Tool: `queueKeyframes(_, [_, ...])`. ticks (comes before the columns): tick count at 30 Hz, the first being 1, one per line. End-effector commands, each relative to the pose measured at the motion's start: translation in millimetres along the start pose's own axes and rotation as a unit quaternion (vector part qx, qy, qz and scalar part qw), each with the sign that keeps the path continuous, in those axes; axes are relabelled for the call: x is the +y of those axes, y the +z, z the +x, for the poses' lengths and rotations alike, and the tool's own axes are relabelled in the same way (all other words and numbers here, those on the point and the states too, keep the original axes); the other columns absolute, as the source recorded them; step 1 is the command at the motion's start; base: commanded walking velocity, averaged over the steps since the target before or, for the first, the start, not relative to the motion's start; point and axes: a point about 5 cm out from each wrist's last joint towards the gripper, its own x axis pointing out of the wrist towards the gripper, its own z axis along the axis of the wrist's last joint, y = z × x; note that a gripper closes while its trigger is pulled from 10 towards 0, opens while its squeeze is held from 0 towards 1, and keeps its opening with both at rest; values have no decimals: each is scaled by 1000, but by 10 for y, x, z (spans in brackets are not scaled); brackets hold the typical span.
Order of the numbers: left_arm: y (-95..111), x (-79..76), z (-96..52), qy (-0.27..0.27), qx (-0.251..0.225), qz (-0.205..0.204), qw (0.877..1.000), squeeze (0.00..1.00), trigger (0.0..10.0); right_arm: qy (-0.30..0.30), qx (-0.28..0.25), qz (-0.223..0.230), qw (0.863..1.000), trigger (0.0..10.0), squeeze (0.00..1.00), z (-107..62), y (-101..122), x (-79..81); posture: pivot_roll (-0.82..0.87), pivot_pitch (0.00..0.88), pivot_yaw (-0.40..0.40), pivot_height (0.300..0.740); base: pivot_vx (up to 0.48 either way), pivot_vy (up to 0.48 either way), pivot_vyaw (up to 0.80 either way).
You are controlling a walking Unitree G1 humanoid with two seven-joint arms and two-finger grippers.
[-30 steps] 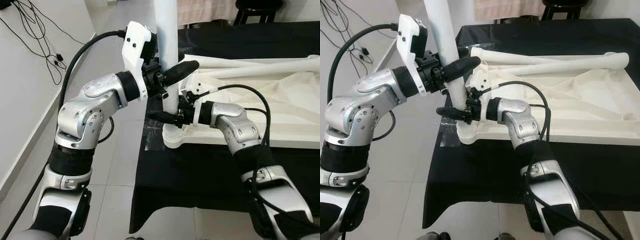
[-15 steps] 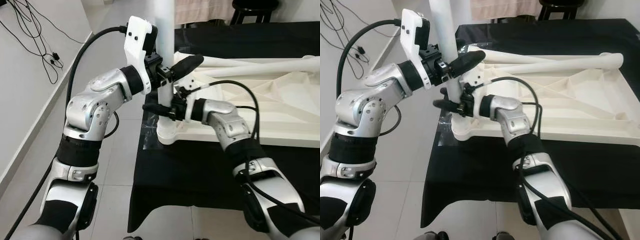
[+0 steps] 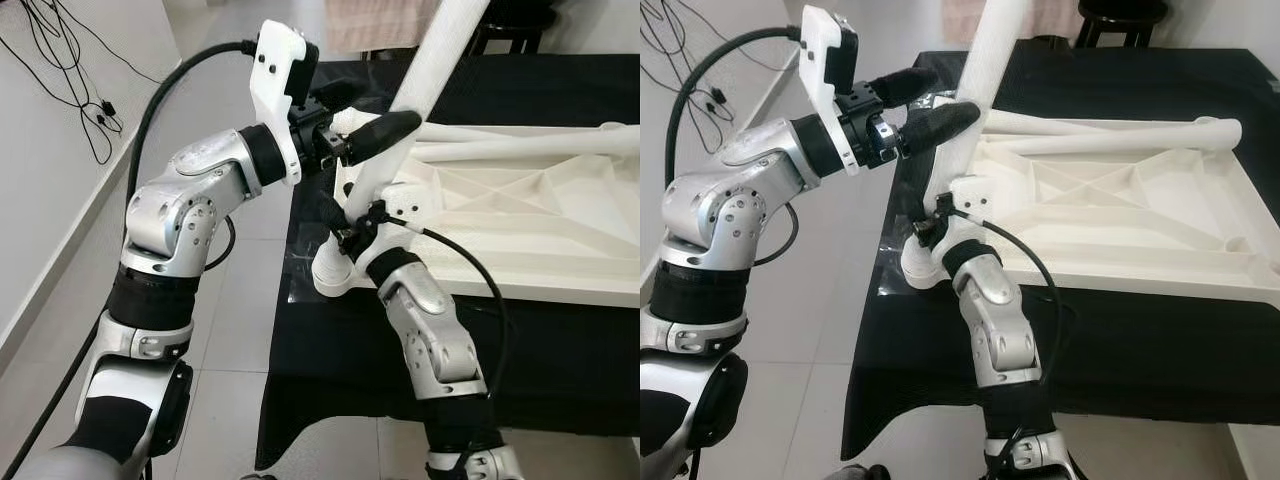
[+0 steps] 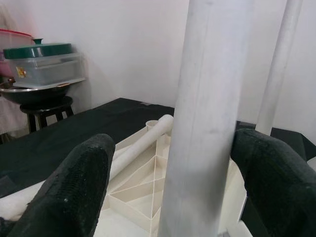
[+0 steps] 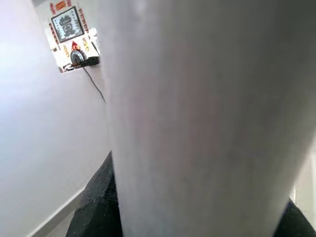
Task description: Building children table
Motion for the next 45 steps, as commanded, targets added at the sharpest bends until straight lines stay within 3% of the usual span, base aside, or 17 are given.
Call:
queueKeyframes(1, [-3, 33, -4, 19, 5, 5, 1000, 0, 10000, 27, 52, 23, 998, 0, 0, 6, -257, 206, 13, 147, 36, 740, 0, 0, 0])
queueKeyframes(8, [-24, 14, -11, 19, 6, 6, 1000, 0, 10000, 53, 39, 1, 998, 0, 0, 52, -172, 261, 13, 145, 39, 740, 0, 0, 0])
queueKeyframes(11, [-29, -2, -16, 18, 5, 3, 1000, 0, 10000, 153, 37, -66, 985, 0, 0, 6, -125, 425, 12, 148, 43, 740, 0, 0, 0])
queueKeyframes(13, [-29, -9, -20, 17, 4, 2, 1000, 0, 10000, 187, 44, -92, 977, 0, 0, -21, -123, 472, 12, 148, 43, 740, 0, 0, 0])
queueKeyframes(21, [-77, -24, -52, 23, 13, -1, 1000, 0, 10000, 217, 63, -123, 966, 0, 0, 157, -46, 365, 19, 157, 36, 740, 0, 0, 0])
queueKeyframes(22, [-85, -24, -60, 25, 15, -2, 1000, 0, 8902, 219, 67, -125, 965, 0, 0, 187, -32, 349, 19, 160, 35, 740, 0, 0, 0])
queueKeyframes(24, [-90, -23, -64, 25, 15, -2, 1000, 0, 8902, 221, 70, -126, 965, 0, 0, 203, -25, 339, 19, 160, 34, 740, 0, 0, 0])
queueKeyframes(25, [-95, -20, -73, 27, 15, -5, 1000, 0, 3412, 224, 80, -126, 963, 0, 0, 233, -21, 319, 19, 160, 34, 740, 0, 0, 0])
queueKeyframes(27, [-96, -20, -74, 28, 15, -5, 999, 0, 3412, 224, 82, -126, 963, 0, 0, 240, -21, 314, 19, 160, 34, 740, 0, 0, 0])
queueKeyframes(28, [-98, -22, -78, 28, 13, -8, 999, 0, 0, 224, 84, -125, 963, 0, 0, 252, -15, 306, 19, 160, 34, 740, 0, 0, 0])
queueKeyframes(41, [-119, -33, -69, 23, 18, -15, 999, 0, 0, 202, 102, -94, 970, 0, 0, 283, -56, 230, 20, 170, 35, 740, 0, 0, 0])
queueKeyframes(42, [-114, -29, -60, 21, 19, -16, 999, 0, 0, 194, 105, -88, 971, 8824, 0, 285, -63, 219, 23, 172, 37, 740, 0, 0, 0])
queueKeyframes(43, [-114, -29, -60, 21, 19, -16, 999, 0, 0, 194, 105, -88, 971, 8824, 0, 285, -63, 219, 23, 172, 37, 740, 0, 0, 0])
queueKeyframes(44, [-109, -25, -50, 18, 21, -17, 999, 0, 0, 186, 109, -81, 973, 10000, 0, 292, -67, 202, 23, 172, 37, 740, 0, 0, 0])
queueKeyframes(45, [-99, -18, -26, 8, 27, -18, 999, 0, 0, 176, 108, -57, 977, 10000, 0, 326, -39, 160, 26, 173, 38, 740, 0, 0, 0])
